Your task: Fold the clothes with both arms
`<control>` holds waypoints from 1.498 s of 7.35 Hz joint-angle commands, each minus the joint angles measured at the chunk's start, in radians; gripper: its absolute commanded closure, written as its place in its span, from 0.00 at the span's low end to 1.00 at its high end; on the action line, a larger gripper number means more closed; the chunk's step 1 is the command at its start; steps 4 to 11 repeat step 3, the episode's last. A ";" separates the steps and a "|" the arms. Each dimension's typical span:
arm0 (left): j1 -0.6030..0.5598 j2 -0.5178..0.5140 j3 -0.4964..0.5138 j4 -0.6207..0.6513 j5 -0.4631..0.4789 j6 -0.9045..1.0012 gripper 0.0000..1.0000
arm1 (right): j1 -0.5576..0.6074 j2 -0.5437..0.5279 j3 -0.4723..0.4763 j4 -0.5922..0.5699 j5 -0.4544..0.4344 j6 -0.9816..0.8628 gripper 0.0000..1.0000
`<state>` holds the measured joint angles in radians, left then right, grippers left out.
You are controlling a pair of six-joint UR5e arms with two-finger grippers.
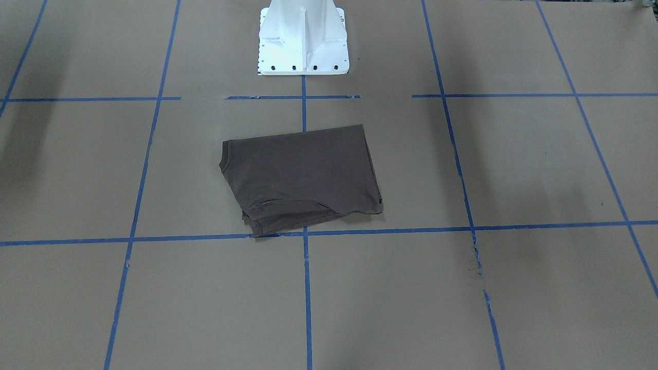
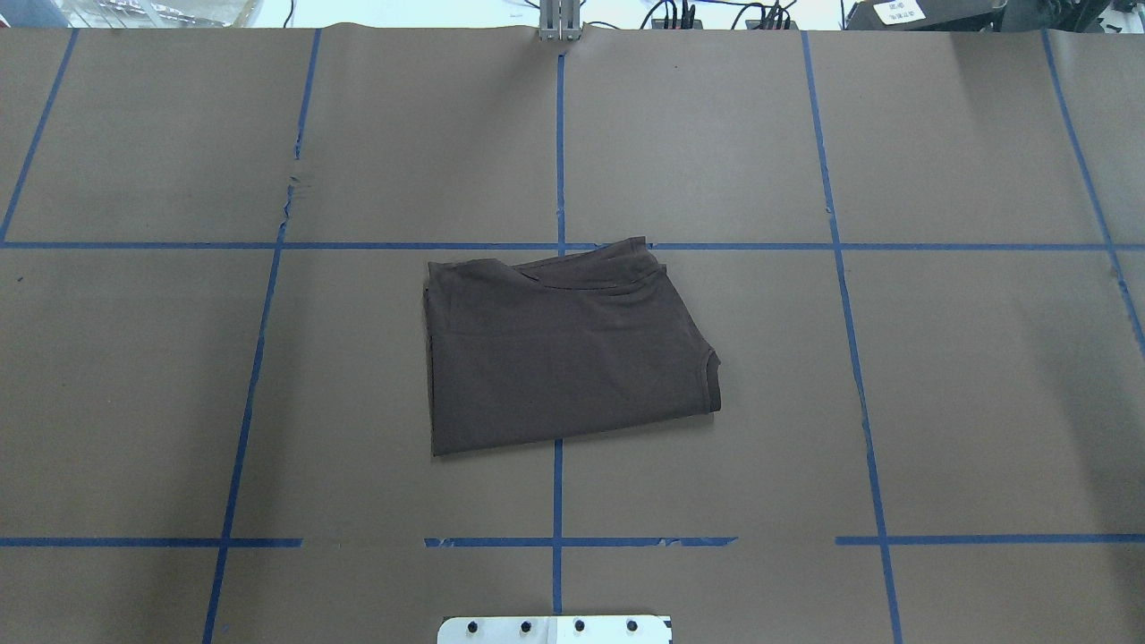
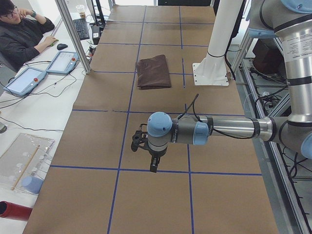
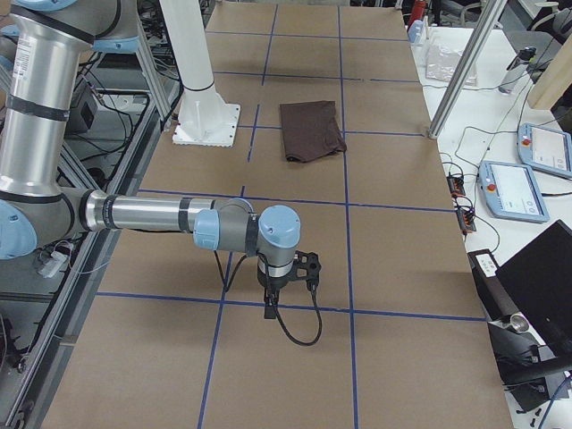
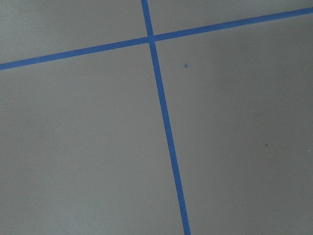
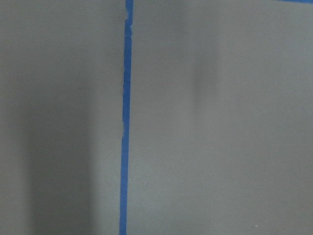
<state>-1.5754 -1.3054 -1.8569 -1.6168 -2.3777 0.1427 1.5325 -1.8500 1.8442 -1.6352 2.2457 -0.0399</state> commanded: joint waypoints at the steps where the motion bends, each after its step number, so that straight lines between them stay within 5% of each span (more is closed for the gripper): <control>1: 0.000 0.000 0.001 0.000 0.000 -0.002 0.00 | 0.000 0.000 0.000 0.000 0.000 0.000 0.00; 11: 0.000 0.000 0.001 0.000 0.000 -0.002 0.00 | 0.000 0.000 -0.005 0.000 0.000 0.000 0.00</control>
